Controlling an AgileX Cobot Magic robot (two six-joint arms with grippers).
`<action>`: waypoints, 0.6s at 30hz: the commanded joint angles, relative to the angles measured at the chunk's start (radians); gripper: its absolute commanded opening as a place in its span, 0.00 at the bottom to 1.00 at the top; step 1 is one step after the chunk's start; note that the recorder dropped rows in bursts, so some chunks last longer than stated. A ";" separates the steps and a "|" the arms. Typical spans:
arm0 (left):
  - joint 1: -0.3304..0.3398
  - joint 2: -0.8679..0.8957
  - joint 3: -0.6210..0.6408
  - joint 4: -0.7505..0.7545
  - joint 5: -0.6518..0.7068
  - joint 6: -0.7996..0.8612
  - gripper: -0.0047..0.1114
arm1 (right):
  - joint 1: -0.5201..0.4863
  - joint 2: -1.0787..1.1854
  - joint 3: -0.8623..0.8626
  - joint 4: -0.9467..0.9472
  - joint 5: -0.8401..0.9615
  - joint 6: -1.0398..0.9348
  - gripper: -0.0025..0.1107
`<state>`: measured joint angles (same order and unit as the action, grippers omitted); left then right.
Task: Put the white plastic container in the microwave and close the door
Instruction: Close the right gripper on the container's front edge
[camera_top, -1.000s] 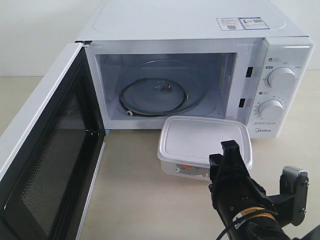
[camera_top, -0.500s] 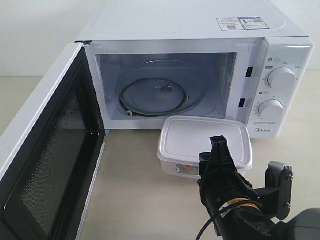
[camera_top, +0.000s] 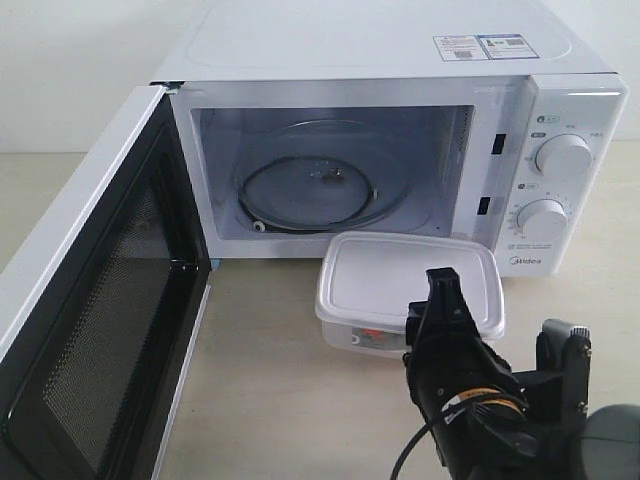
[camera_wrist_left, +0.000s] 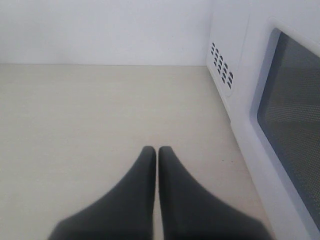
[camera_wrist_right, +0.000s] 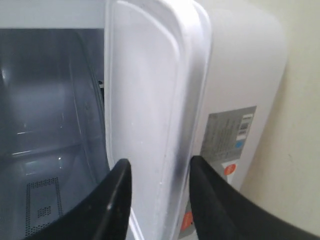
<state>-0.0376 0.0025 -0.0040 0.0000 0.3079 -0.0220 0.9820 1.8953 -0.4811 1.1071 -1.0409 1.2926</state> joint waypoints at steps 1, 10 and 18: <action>-0.002 -0.003 0.004 -0.008 -0.009 0.000 0.08 | -0.045 0.001 -0.001 -0.054 -0.001 -0.012 0.35; -0.002 -0.003 0.004 -0.008 -0.007 0.000 0.08 | -0.046 0.001 -0.001 -0.063 0.002 0.001 0.35; -0.002 -0.003 0.004 -0.008 -0.007 0.000 0.08 | -0.046 0.001 -0.001 -0.035 0.013 0.005 0.35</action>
<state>-0.0376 0.0025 -0.0040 0.0000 0.3079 -0.0220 0.9400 1.8953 -0.4811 1.0580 -1.0265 1.2989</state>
